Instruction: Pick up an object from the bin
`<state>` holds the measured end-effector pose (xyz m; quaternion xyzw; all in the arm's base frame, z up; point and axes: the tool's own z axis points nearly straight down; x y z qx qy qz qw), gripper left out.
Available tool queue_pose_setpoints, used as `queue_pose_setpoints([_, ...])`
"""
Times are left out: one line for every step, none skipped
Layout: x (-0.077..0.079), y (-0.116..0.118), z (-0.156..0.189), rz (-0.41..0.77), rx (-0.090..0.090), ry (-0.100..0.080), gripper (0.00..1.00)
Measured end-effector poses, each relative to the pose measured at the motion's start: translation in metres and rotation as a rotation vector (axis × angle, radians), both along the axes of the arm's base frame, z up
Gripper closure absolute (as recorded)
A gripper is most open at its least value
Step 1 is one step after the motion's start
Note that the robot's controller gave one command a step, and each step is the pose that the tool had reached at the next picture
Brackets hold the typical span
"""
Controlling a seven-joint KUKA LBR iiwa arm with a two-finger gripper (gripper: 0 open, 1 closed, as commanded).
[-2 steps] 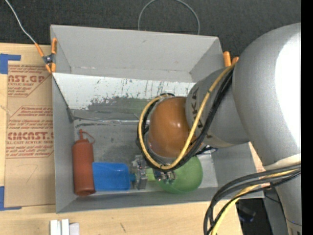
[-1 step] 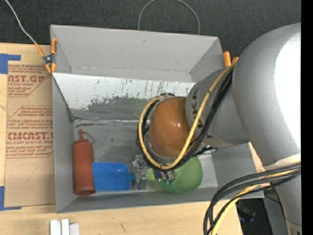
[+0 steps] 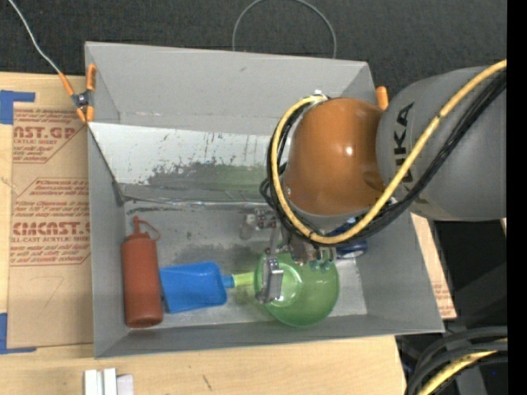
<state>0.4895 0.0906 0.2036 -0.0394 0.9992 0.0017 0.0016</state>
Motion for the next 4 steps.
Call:
queue_pose_setpoints([0.0, 0.0, 0.0, 0.0, 0.0, 0.002, 0.0])
queue_pose_setpoints([0.004, -0.021, -0.063, 0.134, 0.0, -0.003, 0.0])
queue_pose_setpoints([0.006, -0.022, -0.1, 0.023, 0.003, -0.012, 1.0])
queue_pose_setpoints([0.006, -0.022, -0.1, 0.023, 0.003, -0.012, 1.0])
